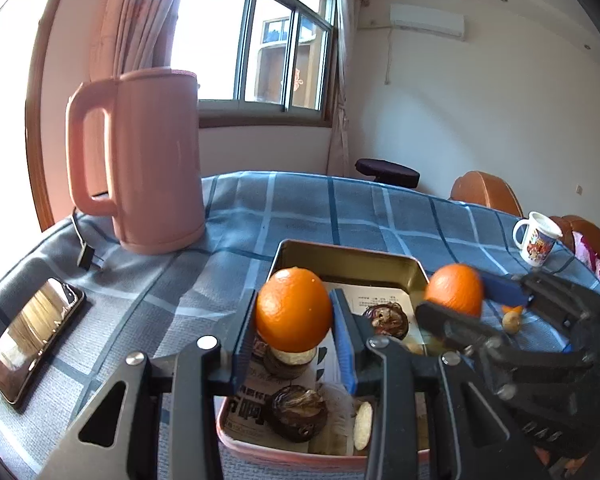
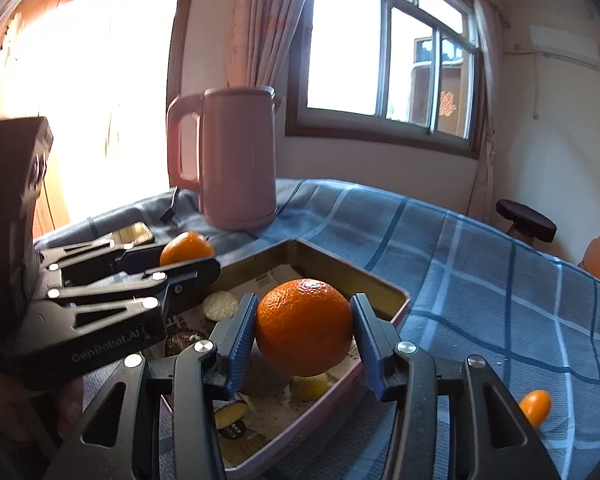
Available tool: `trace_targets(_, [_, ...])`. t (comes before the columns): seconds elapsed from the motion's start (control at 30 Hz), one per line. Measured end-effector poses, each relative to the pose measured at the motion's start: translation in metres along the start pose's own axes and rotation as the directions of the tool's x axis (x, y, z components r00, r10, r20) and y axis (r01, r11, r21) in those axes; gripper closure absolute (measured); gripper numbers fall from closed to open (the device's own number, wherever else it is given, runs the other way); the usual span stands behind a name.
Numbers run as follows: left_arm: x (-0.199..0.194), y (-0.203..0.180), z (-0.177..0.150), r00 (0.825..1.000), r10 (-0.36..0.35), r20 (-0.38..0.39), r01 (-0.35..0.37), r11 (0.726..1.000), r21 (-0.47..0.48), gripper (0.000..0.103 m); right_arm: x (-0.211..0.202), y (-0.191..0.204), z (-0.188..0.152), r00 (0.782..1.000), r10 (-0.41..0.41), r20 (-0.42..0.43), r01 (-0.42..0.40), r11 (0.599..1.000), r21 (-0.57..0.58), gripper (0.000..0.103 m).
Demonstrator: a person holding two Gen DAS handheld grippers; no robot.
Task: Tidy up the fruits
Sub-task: 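Bring both held oranges over the tin box, then open both tools over the tin box to drop the oranges, then grasp the small brown kiwi with the left tool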
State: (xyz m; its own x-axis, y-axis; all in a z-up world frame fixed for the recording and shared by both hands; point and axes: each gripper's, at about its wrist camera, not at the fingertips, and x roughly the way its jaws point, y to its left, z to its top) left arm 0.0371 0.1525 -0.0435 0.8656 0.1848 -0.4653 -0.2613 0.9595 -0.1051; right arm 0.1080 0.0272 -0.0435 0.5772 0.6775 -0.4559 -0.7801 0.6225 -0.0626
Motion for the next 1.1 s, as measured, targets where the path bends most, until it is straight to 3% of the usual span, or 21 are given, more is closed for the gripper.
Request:
trace_targets(0.3, [0.005, -0.004, 0.000, 1.000, 0.003, -0.020, -0.002, 1.000, 0.024, 0.062, 0.018, 0.001, -0.005, 0.998, 0.007, -0.066, -0.007, 1.000, 0.003, 0.054])
trace_targets(0.43, [-0.001, -0.006, 0.001, 1.000, 0.026, 0.012, -0.026, 1.000, 0.015, 0.031, 0.020, -0.004, -0.004, 0.998, -0.014, -0.068, 0.015, 1.000, 0.010, 0.041])
trace_targets(0.47, [-0.004, -0.006, 0.002, 0.999, 0.025, 0.021, -0.025, 1.000, 0.011, 0.029, 0.016, -0.006, -0.004, 0.998, -0.020, -0.057, 0.021, 1.000, 0.016, 0.037])
trace_targets(0.6, [-0.015, -0.017, 0.008, 0.998, 0.014, 0.059, -0.015, 1.000, 0.017, 0.026, -0.006, -0.019, -0.001, 0.999, -0.033, -0.019, 0.034, 0.999, 0.031, 0.035])
trace_targets(0.77, [-0.022, -0.050, 0.015, 0.995, -0.024, 0.097, 0.017, 0.997, 0.070, 0.016, -0.042, -0.057, -0.003, 0.992, -0.126, 0.012, 0.125, 0.991, 0.048, 0.033])
trace_targets(0.9, [-0.019, -0.088, 0.016, 0.993, -0.067, 0.094, 0.054, 0.989, 0.141, 0.016, -0.066, -0.107, -0.011, 0.970, -0.243, 0.021, 0.238, 0.962, 0.133, 0.026])
trace_targets(1.1, [0.003, -0.147, 0.013, 0.987, -0.158, 0.022, 0.149, 0.962, 0.229, 0.016, -0.090, -0.174, -0.032, 0.918, -0.396, -0.011, 0.381, 0.875, 0.297, 0.026])
